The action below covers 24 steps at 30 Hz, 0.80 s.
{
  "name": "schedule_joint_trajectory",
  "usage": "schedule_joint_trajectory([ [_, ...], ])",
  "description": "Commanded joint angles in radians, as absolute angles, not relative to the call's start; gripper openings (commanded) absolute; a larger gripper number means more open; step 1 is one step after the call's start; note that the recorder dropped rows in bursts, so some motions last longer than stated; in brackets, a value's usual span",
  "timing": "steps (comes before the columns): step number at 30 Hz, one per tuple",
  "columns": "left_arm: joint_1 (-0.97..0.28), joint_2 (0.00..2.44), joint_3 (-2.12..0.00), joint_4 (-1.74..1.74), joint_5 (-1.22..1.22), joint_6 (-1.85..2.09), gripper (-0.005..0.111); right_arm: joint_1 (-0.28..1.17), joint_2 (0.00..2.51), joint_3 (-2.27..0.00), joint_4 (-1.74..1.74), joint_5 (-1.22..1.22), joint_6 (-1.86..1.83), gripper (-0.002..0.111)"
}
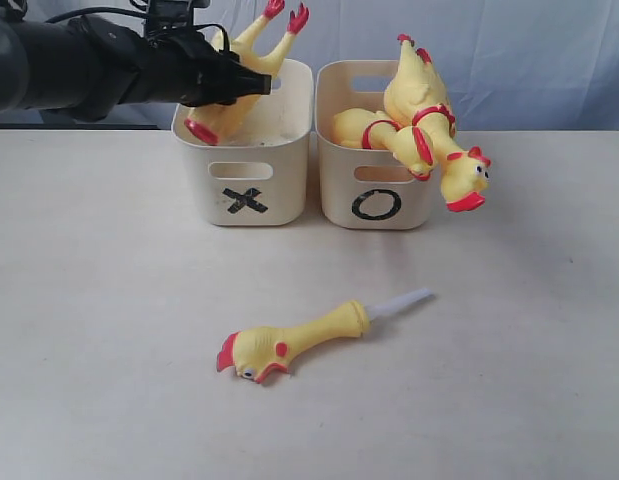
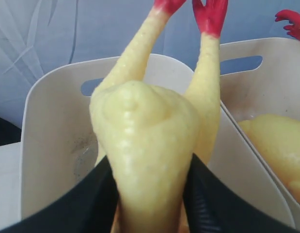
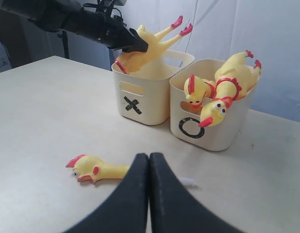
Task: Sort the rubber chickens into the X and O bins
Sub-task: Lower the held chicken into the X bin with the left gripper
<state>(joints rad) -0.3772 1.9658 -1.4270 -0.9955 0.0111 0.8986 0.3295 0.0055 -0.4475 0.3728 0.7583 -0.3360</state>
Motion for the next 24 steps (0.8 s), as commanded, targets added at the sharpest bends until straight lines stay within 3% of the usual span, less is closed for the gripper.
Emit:
schedule_joint_trajectory([
  [1,-0.381,1.987,-1.437,-1.005,0.000,0.894,0.000,0.332,0.000,-0.443,0.368,0.748,-0.338,-0.001],
  [17,-0.359,2.033,-1.437,-1.001,-0.008,0.894,0.001,0.332,0.000,-0.443,0.368,0.748,-0.338,-0.001],
  [24,-0.359,2.069,-1.448,-1.001,0.000,0.896,0.025,0.340,0.000,-0.443,0.368,0.748,-0.336,-0.001],
])
